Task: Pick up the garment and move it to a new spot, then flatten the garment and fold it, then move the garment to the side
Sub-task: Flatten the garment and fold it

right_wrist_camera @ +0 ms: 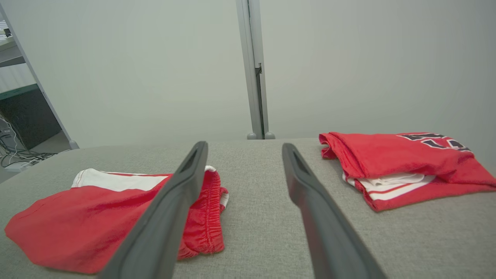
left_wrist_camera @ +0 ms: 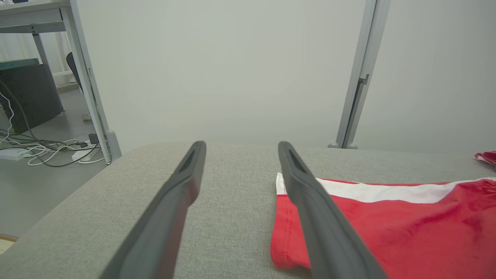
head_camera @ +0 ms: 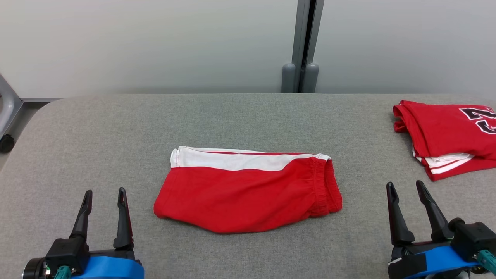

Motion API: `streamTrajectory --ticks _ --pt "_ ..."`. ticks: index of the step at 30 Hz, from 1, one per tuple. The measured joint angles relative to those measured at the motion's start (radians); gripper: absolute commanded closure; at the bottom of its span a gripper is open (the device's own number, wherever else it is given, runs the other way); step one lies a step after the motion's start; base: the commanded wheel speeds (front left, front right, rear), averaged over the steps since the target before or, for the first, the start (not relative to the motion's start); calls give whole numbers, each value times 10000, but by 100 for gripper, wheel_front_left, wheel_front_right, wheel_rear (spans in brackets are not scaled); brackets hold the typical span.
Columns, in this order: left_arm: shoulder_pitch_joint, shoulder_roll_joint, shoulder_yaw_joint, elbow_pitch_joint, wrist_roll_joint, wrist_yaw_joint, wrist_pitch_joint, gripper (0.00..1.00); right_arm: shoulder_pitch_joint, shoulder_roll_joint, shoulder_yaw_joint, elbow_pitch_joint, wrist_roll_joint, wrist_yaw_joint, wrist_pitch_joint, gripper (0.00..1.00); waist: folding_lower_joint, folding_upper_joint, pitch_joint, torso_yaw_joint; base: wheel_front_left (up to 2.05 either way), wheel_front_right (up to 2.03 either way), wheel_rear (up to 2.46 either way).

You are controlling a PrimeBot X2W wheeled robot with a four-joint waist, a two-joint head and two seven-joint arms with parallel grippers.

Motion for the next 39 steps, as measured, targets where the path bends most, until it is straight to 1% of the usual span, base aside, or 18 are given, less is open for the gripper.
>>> streamTrajectory --ticks 6,10,14,19,22,27,33,39 --pt "31 -284 362 40 349 -280 0 0 22 10 15 107 -69 0 44 0 0 0 -46 -14 0 0 0" --pt "34 -426 573 56 541 -431 0 0 -241 12 291 322 -186 0 134 0 0 0 -36 -35 0 0 0" --pt "32 -585 702 105 719 -556 0 0 -1011 21 754 539 -368 0 224 0 1 0 15 -19 0 0 0" --pt "-82 -731 754 184 913 -706 0 0 -2212 25 1260 1158 -635 0 389 0 1 0 147 119 0 0 0" --pt "-264 -826 757 236 968 -834 0 0 -2803 29 1306 1916 -759 0 491 0 1 0 268 265 0 0 0" --pt "-462 -993 748 314 1072 -947 0 0 -3422 31 1243 3762 -1103 0 671 0 1 0 526 558 0 0 0" --pt "-650 -1118 838 382 1151 -1014 0 0 -3978 35 928 6057 -1396 0 359 0 2 0 872 809 0 0 0" --pt "-817 -1221 917 474 1229 -1057 0 0 -4520 36 780 7845 -1419 0 15 0 1 0 1007 900 0 0 0"
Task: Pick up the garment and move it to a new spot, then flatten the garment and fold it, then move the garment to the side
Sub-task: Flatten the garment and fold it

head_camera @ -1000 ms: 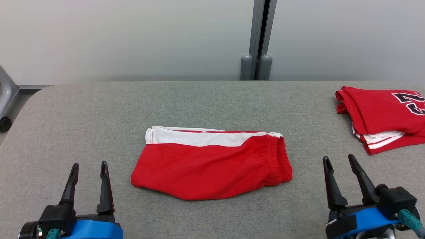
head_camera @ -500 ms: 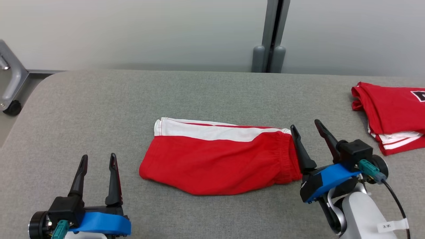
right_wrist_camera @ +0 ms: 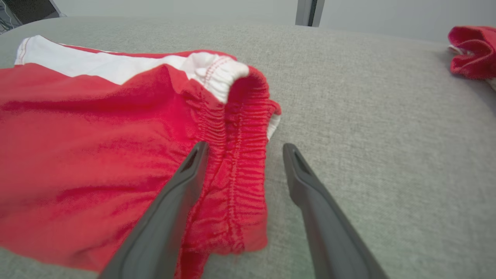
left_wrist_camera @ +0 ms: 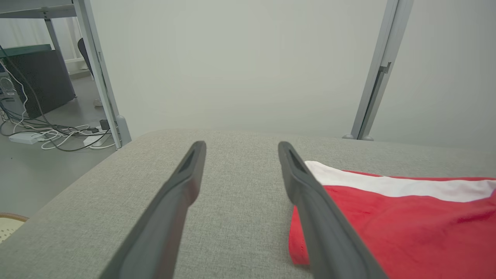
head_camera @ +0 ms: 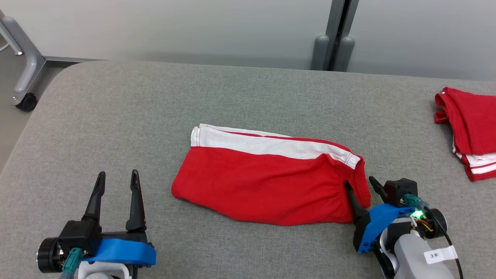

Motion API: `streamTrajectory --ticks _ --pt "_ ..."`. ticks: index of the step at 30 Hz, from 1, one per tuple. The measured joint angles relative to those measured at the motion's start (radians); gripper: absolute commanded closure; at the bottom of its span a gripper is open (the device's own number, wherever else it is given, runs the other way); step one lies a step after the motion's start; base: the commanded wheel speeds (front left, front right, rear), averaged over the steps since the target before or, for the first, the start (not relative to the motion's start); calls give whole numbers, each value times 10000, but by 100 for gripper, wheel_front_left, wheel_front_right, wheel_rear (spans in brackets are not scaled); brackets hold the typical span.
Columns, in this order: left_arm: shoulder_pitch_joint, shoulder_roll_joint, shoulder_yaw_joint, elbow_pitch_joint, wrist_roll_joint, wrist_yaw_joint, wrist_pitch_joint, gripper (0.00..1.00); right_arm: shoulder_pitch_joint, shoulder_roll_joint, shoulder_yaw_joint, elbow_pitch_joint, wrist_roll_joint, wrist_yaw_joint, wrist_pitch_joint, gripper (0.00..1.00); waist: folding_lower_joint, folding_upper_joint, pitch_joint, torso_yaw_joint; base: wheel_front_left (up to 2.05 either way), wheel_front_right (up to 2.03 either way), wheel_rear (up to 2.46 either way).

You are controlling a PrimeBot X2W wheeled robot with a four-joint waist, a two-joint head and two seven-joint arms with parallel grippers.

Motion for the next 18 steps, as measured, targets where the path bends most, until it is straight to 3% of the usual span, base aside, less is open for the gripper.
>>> streamTrajectory --ticks 5,12,14,15,18 --pt "-82 -52 10 115 58 -75 0 0 -370 -4 299 1083 533 0 -234 0 0 0 13 32 0 0 0" --pt "-230 -88 13 234 69 -157 0 0 -791 -8 1526 1735 1988 0 -431 0 0 0 85 90 0 0 0" --pt "-235 -96 21 249 71 -161 0 0 -879 -25 1756 1839 2591 -2 -451 55 0 0 103 101 0 0 0" --pt "-237 -96 31 255 73 -161 0 0 -929 -25 1845 1883 2759 -2 -460 98 0 0 110 99 0 0 0" --pt "-238 -104 82 259 98 -174 0 0 -1116 -10 1891 2146 2869 4 -518 100 0 0 123 54 0 0 0"
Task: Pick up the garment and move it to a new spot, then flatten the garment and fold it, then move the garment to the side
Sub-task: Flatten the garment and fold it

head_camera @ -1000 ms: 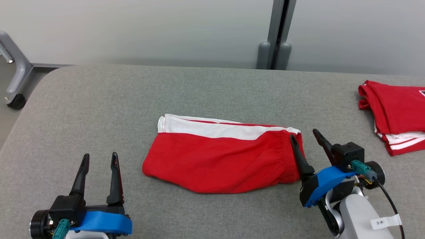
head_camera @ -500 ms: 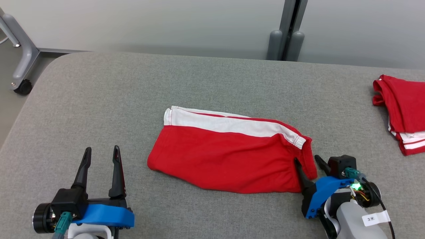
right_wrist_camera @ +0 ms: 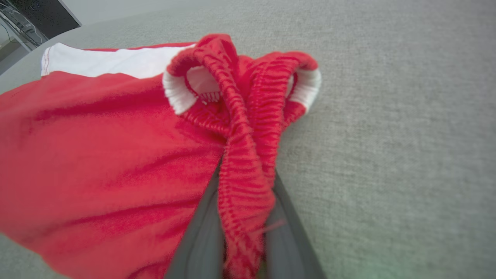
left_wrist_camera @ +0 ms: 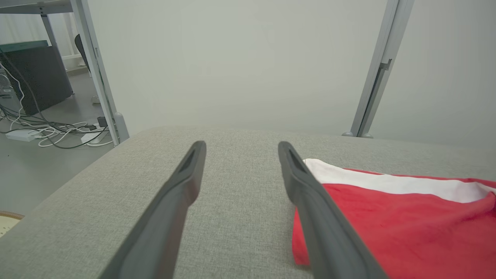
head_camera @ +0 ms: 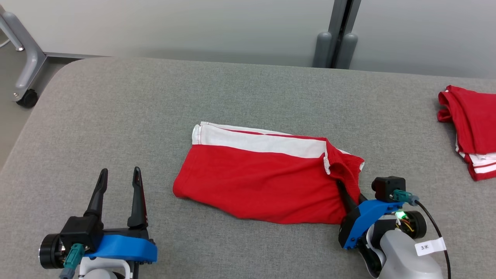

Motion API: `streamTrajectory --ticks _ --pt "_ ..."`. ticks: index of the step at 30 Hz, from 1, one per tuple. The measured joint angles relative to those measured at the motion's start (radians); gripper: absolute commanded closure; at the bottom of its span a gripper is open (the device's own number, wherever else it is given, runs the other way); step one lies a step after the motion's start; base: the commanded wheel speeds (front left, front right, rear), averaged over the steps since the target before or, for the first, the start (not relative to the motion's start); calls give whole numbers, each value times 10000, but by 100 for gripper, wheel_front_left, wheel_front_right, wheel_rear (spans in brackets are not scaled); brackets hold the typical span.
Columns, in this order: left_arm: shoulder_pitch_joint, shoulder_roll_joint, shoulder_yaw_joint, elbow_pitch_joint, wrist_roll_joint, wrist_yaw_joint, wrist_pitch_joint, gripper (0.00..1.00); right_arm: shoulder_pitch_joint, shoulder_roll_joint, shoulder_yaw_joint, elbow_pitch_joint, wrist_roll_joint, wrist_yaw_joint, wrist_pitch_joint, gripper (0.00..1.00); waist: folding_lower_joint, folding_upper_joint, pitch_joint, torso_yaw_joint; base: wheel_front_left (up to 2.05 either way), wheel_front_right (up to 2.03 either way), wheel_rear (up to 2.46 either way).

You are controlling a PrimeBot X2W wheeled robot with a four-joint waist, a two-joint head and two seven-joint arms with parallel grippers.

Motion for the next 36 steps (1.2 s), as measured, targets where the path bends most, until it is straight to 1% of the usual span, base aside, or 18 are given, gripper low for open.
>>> streamTrajectory --ticks 3,6,10,14,17,20,29,36 --pt "12 -6 79 -4 21 0 0 0 -96 13 -92 159 8 8 -59 100 0 0 -24 -110 0 0 0" --pt "50 -15 117 0 46 0 0 0 -121 -301 -96 186 81 8 -79 100 0 0 -83 -248 0 0 0" --pt "68 -27 215 -6 48 -15 0 0 -23 -940 -35 67 322 6 -94 100 -1 0 -167 -457 0 0 0" --pt "221 -33 251 -56 75 -13 0 0 185 -1808 61 -184 663 4 -58 100 -1 0 -236 -673 0 0 0" --pt "247 -35 267 -96 75 -13 0 0 330 -2416 92 -414 938 2 192 100 -1 0 -253 -821 0 0 0" --pt "262 -38 242 -115 75 4 0 0 418 -2767 236 -849 1237 -2 443 100 -2 0 -247 -940 0 0 0" --pt "275 -42 25 -77 -33 59 0 0 431 -2884 911 -2612 1962 -2 1325 100 -1 0 -252 -1122 0 0 0" --pt "249 -42 -42 -29 -46 102 0 0 389 -2560 1191 -3979 2038 -2 2000 100 -1 0 -216 -1150 0 0 0"
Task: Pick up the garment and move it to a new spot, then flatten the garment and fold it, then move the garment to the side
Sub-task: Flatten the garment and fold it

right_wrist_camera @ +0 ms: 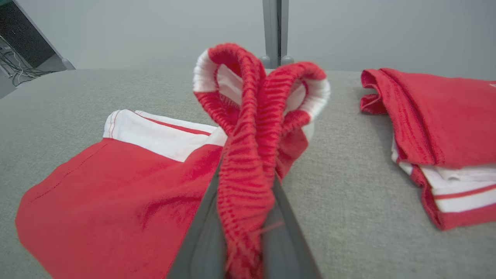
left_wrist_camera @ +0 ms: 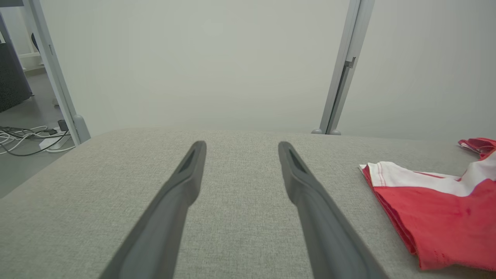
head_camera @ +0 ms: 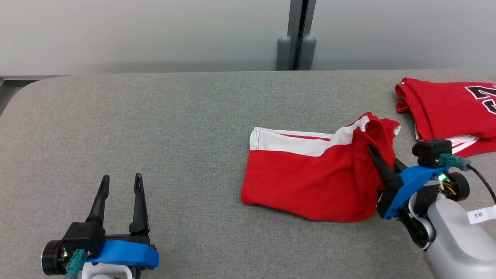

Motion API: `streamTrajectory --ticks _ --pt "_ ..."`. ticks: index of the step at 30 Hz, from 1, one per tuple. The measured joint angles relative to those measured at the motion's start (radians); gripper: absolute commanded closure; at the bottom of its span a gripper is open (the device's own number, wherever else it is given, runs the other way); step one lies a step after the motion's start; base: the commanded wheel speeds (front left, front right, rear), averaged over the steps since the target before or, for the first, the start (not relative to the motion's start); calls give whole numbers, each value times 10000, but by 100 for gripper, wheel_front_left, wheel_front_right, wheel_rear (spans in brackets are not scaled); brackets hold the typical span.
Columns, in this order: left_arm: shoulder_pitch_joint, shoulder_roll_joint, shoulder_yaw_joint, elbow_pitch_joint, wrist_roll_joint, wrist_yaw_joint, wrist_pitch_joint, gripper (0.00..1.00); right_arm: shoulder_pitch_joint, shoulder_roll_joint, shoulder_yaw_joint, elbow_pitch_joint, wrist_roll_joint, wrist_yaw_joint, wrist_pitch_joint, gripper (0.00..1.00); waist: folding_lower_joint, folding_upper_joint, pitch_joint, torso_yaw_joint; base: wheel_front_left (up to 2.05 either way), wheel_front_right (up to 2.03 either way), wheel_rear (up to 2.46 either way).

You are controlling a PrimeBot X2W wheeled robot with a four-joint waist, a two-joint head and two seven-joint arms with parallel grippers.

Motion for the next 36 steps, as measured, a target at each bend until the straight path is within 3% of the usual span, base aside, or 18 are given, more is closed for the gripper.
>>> streamTrajectory --ticks 13,21,29,30,31,32,36 --pt "-283 0 -190 142 -79 -2 0 0 -208 1659 332 -1425 -581 0 1390 100 0 0 294 37 0 0 0" --pt "-478 0 -520 188 -219 17 0 0 -322 2284 261 -1256 -1085 -2 1641 100 0 0 508 276 0 0 0" --pt "-657 -2 -709 291 -355 48 0 0 -574 2512 217 -625 -1356 -2 1494 100 0 0 719 497 0 0 0" --pt "-668 -2 -725 303 -357 52 0 0 -617 2527 230 -548 -1375 -2 1446 95 0 0 728 512 0 0 0" --pt "-675 -2 -738 309 -360 63 0 0 -630 2541 251 -495 -1383 -2 1381 51 0 0 728 516 0 0 0" --pt "-676 -2 -754 314 -368 84 0 0 -630 2546 282 -445 -1411 -2 1323 0 0 0 723 516 0 0 0" --pt "-676 -2 -732 370 -366 92 0 0 -657 2564 491 -433 -1438 -2 936 0 0 0 644 476 0 0 0"
